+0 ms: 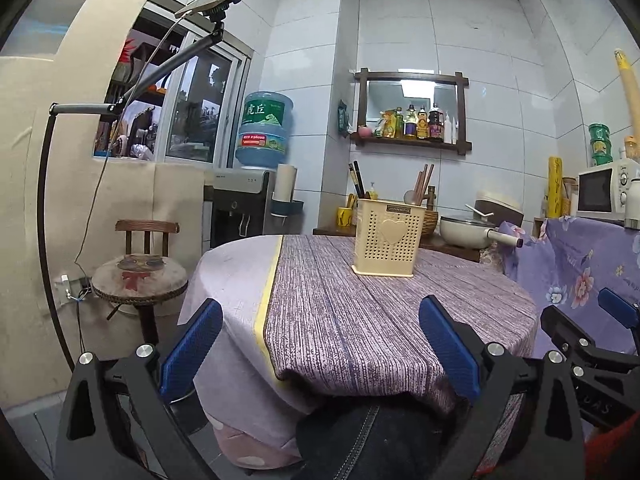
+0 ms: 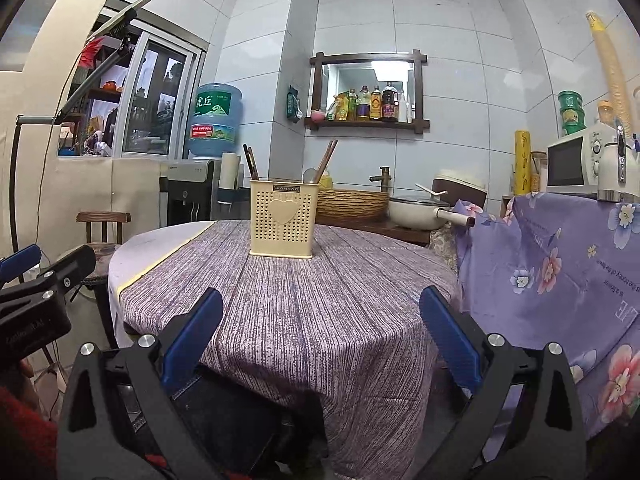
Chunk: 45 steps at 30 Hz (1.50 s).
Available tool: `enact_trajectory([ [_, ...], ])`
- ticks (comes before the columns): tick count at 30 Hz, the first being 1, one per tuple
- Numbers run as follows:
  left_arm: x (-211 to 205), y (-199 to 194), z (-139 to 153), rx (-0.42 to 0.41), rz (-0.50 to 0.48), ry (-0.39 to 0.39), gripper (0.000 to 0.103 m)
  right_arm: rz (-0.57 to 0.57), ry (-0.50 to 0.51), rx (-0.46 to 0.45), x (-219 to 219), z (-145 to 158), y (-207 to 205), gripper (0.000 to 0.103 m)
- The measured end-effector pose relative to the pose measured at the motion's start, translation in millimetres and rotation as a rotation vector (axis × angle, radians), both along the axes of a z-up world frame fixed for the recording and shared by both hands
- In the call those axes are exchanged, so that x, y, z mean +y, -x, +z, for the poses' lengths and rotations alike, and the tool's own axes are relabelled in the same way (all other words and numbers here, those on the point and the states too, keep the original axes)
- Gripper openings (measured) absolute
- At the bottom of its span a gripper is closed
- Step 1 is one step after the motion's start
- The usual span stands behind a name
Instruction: Organize utensils
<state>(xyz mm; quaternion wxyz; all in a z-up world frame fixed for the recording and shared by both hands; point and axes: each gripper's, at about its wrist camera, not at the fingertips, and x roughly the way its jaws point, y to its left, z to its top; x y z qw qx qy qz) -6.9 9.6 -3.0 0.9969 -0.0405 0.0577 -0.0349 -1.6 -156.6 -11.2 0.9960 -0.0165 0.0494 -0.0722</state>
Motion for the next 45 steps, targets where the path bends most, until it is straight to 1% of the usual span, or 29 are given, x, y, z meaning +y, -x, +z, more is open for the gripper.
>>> enact_trajectory([
  [22, 3.5, 3.9, -5.7, 0.019, 0.013, 0.015, 0.097, -0.015, -0.021, -0.008, -2.9, 0.5, 3.1, 0.097],
  [28, 2.5, 3.3, -5.0, 0.028, 0.002, 0.013, 0.097, -0.016, -0.022, -0.008, -2.1, 0.3, 3.4, 0.097],
  [38, 4.3, 3.8, -5.2, 0.031, 0.025, 0.021, 0.097, -0.023, -0.024, -0.008, -1.8, -0.4, 2.5, 0.097],
  [45, 3.6, 3.7, -4.4, 0.033, 0.022, 0.026, 0.097, -0.022, -0.024, -0.007, -1.7, -0.5, 2.2, 0.097],
])
